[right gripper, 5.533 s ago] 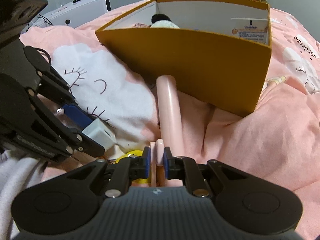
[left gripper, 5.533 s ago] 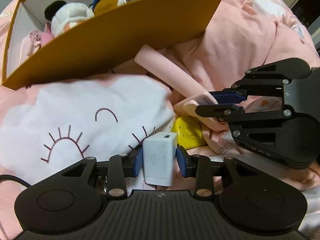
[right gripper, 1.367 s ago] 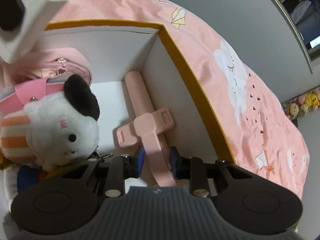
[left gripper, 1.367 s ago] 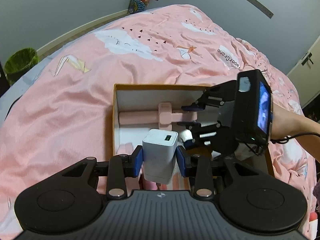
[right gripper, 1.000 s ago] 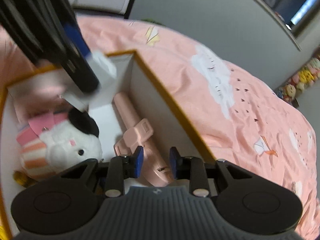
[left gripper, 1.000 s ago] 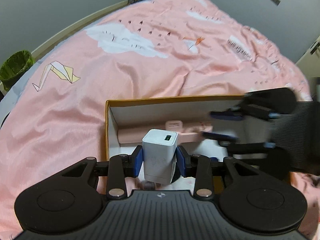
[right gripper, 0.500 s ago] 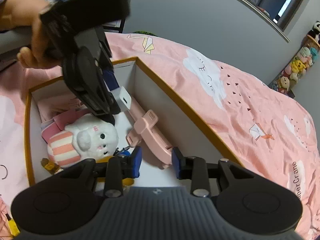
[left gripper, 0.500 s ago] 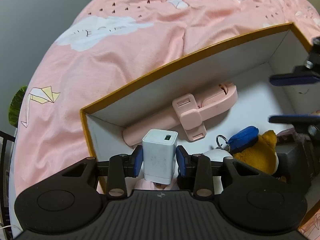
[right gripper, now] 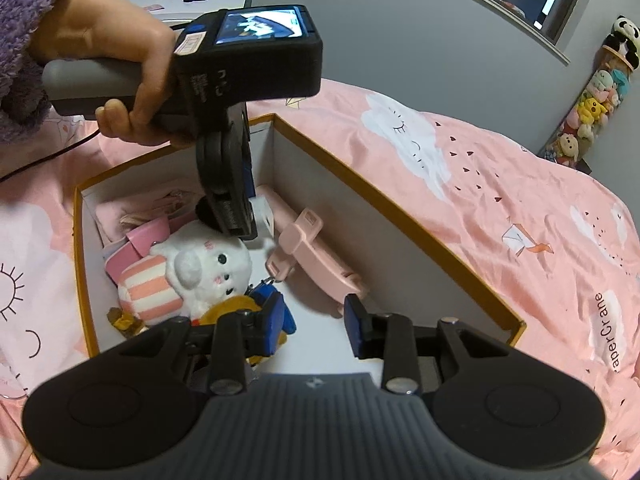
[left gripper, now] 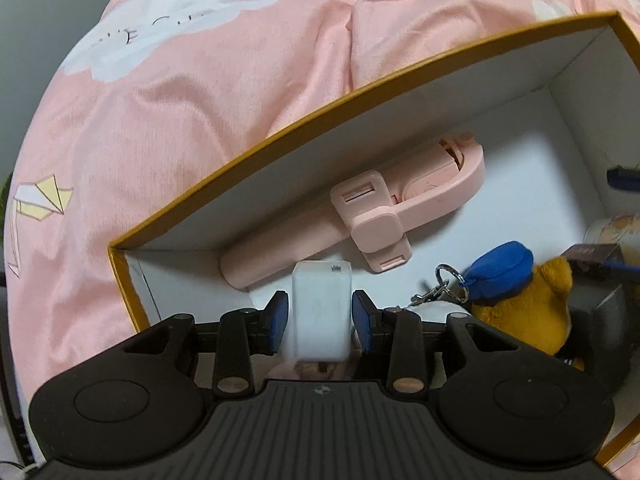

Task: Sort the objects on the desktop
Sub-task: 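Lower the white charger into the box and open the left tool, then move both tools to the round mirror and yellow tape measure on the bedding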

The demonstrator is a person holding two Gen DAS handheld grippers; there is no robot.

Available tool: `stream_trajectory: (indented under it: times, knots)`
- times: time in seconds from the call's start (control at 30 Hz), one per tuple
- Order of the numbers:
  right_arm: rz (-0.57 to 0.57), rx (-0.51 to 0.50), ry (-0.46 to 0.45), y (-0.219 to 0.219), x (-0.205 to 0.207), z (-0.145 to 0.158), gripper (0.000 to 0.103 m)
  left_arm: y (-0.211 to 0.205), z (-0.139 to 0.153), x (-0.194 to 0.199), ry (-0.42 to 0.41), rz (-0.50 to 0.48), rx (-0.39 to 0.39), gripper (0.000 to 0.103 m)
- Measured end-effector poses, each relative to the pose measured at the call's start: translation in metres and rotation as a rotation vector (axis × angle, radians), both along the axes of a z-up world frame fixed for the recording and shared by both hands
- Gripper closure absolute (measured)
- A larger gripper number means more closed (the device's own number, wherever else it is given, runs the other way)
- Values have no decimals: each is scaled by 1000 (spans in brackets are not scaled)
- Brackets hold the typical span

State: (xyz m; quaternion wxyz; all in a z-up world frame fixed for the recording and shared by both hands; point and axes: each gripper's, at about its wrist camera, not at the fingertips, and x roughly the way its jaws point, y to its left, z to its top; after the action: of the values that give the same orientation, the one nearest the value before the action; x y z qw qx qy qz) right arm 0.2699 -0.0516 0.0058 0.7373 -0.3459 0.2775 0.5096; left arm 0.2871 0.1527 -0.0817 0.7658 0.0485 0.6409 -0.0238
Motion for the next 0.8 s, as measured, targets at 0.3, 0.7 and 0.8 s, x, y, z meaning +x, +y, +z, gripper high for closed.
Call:
stream_trajectory:
  times: [0.3,0.7,0.8]
  knots:
    - [-18,21,17,-3,-3,2,68,9,30,-29,-91,34,-42,62]
    - [-114,147,72,-30,-39,29,67,-38,122,-121,-348,-31,-129,62]
    - [-145,212,114,-47,-59,38,67,-52,130,-151,-344,-44,-201,62]
